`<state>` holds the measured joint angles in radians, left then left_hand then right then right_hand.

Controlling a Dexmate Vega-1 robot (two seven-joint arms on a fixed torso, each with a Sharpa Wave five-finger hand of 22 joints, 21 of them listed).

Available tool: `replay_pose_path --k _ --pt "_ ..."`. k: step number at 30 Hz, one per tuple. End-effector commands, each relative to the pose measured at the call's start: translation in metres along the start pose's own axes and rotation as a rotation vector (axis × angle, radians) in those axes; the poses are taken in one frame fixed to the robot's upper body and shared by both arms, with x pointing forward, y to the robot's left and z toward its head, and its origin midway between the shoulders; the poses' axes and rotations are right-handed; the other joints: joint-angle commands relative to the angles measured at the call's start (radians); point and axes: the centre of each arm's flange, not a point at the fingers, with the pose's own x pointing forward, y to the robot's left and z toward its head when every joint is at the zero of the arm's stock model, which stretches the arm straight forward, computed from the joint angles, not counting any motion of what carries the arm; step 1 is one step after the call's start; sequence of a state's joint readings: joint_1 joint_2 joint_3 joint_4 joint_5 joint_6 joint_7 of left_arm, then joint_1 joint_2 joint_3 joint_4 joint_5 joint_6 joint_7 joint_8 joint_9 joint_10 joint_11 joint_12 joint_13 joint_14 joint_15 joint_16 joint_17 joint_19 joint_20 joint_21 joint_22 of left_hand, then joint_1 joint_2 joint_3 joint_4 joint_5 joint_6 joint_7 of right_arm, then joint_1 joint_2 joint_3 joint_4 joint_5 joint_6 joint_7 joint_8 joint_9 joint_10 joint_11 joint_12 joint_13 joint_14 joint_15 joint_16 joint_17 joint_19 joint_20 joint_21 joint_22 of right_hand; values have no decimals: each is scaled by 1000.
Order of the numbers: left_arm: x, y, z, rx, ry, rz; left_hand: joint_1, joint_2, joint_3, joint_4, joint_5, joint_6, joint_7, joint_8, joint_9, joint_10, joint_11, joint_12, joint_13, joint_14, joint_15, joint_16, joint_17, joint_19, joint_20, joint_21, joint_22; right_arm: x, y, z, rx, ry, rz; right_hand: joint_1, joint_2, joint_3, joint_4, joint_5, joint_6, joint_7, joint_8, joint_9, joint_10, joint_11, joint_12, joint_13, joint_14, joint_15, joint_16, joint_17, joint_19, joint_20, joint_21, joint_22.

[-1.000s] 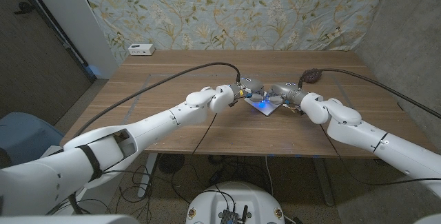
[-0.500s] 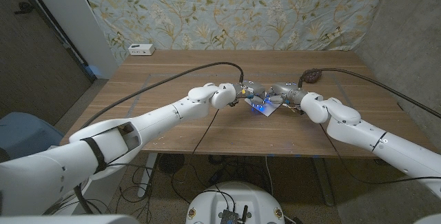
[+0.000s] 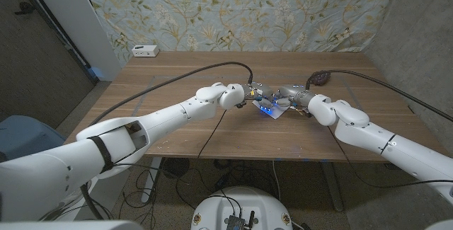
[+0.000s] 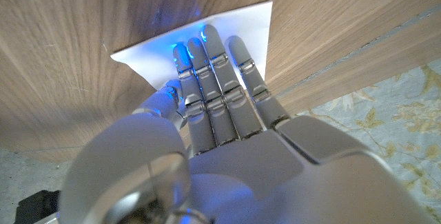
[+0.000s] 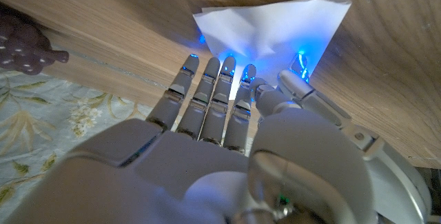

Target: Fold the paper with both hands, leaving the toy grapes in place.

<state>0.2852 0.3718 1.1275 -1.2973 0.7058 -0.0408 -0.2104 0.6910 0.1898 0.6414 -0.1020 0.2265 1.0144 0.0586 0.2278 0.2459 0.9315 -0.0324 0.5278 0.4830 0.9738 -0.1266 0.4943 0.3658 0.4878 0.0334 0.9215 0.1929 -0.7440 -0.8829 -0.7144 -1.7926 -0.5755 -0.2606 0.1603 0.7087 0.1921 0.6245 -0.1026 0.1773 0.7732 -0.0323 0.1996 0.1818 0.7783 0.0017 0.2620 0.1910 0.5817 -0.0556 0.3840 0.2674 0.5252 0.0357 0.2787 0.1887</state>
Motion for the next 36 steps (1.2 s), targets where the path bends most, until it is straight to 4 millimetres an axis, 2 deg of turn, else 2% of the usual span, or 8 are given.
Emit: replay_pose_path --k 1,3,8,15,21,26,36 --pt "-14 12 -4 -50 -1 150 16 -6 -10 -30 -7 26 0 21 27 19 3 17 26 1 15 60 72 -28 26 13 12 4 1 3 -12 1 9 15 0 9 -2 -1 -1 -2 -2 3 -5 -4 -8 3 1 -48 -2 2 -3 0 -4 1" --pt "-16 13 -4 -65 -12 164 37 -3 -32 -48 -14 44 18 40 55 32 2 45 62 0 13 129 152 -35 28 38 23 4 1 3 -12 1 10 16 0 9 -2 -1 -1 -1 -2 3 -5 -3 -8 3 1 -48 -2 3 -3 0 -4 1" --pt "-21 13 -2 -101 -39 189 60 0 -52 -54 -17 54 34 55 86 46 -1 81 108 -2 11 201 236 -24 22 79 34 5 1 4 -17 3 9 18 0 10 -4 -1 -1 -1 -2 3 -9 -4 -11 3 -1 -50 -3 3 -3 -1 -4 1" --pt "-24 13 -4 -166 -54 182 86 -4 -68 -60 -15 79 45 75 118 72 0 127 157 12 6 248 269 -12 18 122 45 6 1 4 -20 4 14 20 0 10 -5 -1 -4 -3 -4 3 -9 -4 -14 4 -3 -52 -3 4 -5 -2 -4 1" --pt "-26 15 0 -2 -1 172 106 -12 -86 -65 -10 116 43 99 151 91 0 165 204 31 6 293 290 -6 14 163 54 5 0 5 -22 2 13 20 -1 11 -5 -1 -4 -3 -4 3 -8 -5 -15 4 -3 -51 -4 4 -5 -2 -4 1" --pt "-25 14 0 63 25 164 108 -11 -93 -62 -8 116 50 102 162 83 3 171 218 24 7 297 290 -12 12 173 55 3 0 4 -19 5 15 22 -1 12 -6 -1 -2 -4 -4 3 -9 -5 -17 4 -5 -51 -5 4 -5 -2 -4 1" --pt "-20 12 -3 123 65 123 105 -8 -100 -54 -5 106 46 104 179 74 3 177 232 7 7 293 281 -32 11 186 56 2 1 3 -14 6 12 21 -2 11 -4 -2 -4 -1 -5 3 -9 -4 -20 4 -6 -51 -6 4 -7 -2 -5 1"
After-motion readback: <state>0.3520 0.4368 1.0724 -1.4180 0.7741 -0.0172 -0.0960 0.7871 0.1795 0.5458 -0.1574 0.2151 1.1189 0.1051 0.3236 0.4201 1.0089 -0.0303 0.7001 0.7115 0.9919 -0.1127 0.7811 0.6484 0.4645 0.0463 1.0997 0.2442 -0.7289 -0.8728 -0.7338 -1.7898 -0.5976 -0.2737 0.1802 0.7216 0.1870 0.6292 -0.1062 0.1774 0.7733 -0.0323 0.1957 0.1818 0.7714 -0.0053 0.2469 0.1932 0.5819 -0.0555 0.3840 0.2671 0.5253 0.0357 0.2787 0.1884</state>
